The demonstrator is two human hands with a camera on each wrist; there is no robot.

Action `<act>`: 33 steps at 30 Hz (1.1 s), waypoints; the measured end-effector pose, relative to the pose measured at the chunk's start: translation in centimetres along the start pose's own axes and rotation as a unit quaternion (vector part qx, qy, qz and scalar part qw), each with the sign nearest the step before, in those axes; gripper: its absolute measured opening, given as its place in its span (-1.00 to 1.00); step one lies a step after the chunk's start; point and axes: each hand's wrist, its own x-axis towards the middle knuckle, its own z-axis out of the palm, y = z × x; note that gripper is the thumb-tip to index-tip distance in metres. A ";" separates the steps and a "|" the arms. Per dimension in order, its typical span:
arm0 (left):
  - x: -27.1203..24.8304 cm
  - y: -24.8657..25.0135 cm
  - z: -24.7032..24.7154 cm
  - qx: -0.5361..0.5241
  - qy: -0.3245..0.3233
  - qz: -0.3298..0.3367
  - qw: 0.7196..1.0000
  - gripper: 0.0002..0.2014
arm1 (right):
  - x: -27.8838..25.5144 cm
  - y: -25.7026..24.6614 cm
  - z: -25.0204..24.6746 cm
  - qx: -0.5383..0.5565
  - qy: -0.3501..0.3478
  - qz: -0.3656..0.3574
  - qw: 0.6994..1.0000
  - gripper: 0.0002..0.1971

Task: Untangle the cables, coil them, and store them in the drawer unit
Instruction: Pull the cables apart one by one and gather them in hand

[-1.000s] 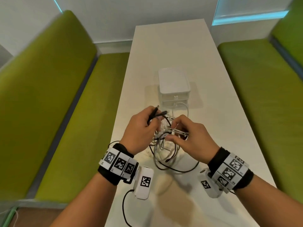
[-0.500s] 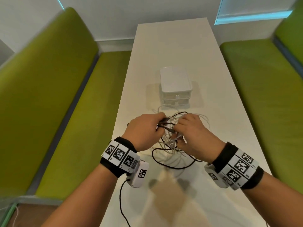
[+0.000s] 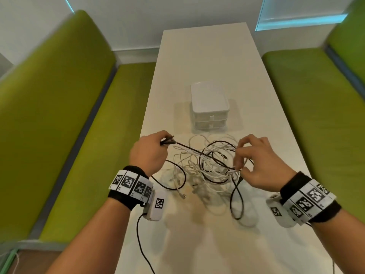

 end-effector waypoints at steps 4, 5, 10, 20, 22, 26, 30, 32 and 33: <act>-0.8 0.9 0.2 0.009 -0.039 0.051 0.998 -0.88 | 0.8 -0.3 -0.2 -0.112 0.016 0.018 0.993 -0.68; -1.1 1.4 0.2 -0.013 -0.047 0.068 0.997 -0.89 | 1.1 -1.0 0.1 -0.108 0.037 -0.001 0.993 -0.75; -1.8 2.9 -1.2 -0.204 -0.079 0.142 0.965 -0.86 | 1.9 -3.1 3.3 0.098 -0.012 -0.055 0.994 -0.57; -2.3 0.4 -1.9 0.132 -0.078 0.156 0.976 -0.93 | 2.9 -2.2 3.0 -0.024 -0.020 0.096 0.995 -0.62; -2.4 0.4 -1.2 0.206 -0.056 0.152 0.965 -0.92 | 3.0 -2.8 3.1 -0.162 0.050 0.096 0.981 -0.67; -0.8 -1.5 -1.4 0.090 -0.043 0.129 0.987 -0.78 | 3.0 -3.9 3.8 -0.043 0.172 0.014 0.984 -0.84; 0.3 -3.5 -2.7 0.018 0.028 0.040 0.999 -0.76 | 2.8 -4.2 4.1 0.253 0.128 0.119 0.952 -0.82; -0.2 -2.7 -3.1 0.002 0.095 -0.012 0.995 -0.75 | 2.9 -3.8 4.3 0.162 0.062 0.146 0.974 -0.67; -0.7 -2.0 -3.2 -0.005 0.117 -0.024 0.993 -0.75 | 3.1 -3.7 4.4 0.074 0.017 0.149 0.986 -0.61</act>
